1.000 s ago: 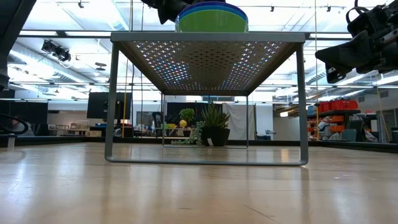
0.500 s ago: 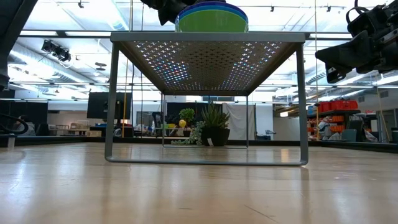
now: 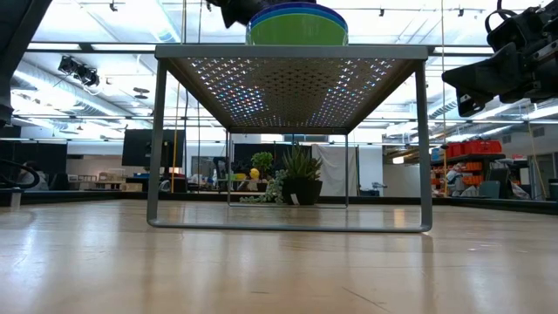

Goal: Pick & Place Mini bowls
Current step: Return to Home Position

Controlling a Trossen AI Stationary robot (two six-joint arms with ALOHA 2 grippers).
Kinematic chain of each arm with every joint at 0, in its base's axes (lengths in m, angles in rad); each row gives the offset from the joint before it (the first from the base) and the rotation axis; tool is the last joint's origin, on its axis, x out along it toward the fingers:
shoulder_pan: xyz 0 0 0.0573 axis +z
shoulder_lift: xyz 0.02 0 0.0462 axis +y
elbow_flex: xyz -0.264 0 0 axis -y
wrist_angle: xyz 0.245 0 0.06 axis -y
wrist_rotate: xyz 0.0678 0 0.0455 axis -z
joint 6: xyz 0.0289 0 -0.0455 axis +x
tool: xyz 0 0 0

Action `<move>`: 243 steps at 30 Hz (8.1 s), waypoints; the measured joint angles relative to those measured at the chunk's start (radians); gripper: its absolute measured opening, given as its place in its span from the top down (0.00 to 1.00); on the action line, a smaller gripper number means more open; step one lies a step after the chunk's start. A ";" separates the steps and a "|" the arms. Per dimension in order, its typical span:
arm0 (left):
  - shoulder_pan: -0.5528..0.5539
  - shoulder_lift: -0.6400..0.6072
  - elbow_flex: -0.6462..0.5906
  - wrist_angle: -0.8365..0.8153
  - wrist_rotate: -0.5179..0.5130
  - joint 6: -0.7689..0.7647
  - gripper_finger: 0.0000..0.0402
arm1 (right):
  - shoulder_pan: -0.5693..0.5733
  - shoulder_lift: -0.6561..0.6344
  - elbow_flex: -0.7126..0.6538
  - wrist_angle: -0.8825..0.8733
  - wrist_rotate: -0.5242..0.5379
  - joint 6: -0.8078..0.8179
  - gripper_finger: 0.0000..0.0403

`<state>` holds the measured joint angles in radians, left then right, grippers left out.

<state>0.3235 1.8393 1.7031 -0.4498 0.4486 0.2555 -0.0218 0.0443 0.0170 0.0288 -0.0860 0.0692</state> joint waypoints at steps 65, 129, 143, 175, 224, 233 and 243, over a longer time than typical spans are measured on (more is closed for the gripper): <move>-0.322 -1.039 -1.194 0.692 -0.365 -0.375 1.00 | 0.000 0.000 0.000 0.000 0.000 0.000 0.97; -0.337 -1.741 -1.694 0.781 -0.423 -0.272 1.00 | 0.000 0.000 0.000 0.000 0.000 0.000 0.97; -0.337 -1.743 -1.694 0.696 -0.409 -0.193 1.00 | 0.000 0.000 0.000 0.000 0.000 0.000 0.97; -0.320 -1.744 -1.694 0.471 -0.407 -0.139 0.99 | 0.000 0.000 0.000 0.000 0.000 0.000 0.97; -0.320 -1.742 -1.696 0.517 -0.445 -0.219 0.95 | 0.000 0.000 0.000 0.000 0.000 0.000 0.97; -0.320 -1.742 -1.696 0.517 -0.445 -0.219 0.95 | 0.000 0.000 0.000 0.000 0.000 0.000 0.97; -0.320 -1.742 -1.696 0.517 -0.444 -0.219 0.95 | 0.000 0.000 0.000 0.000 0.000 0.000 0.97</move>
<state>0.0036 0.0975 0.0074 0.0673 0.0043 0.0366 -0.0216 0.0444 0.0170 0.0288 -0.0863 0.0692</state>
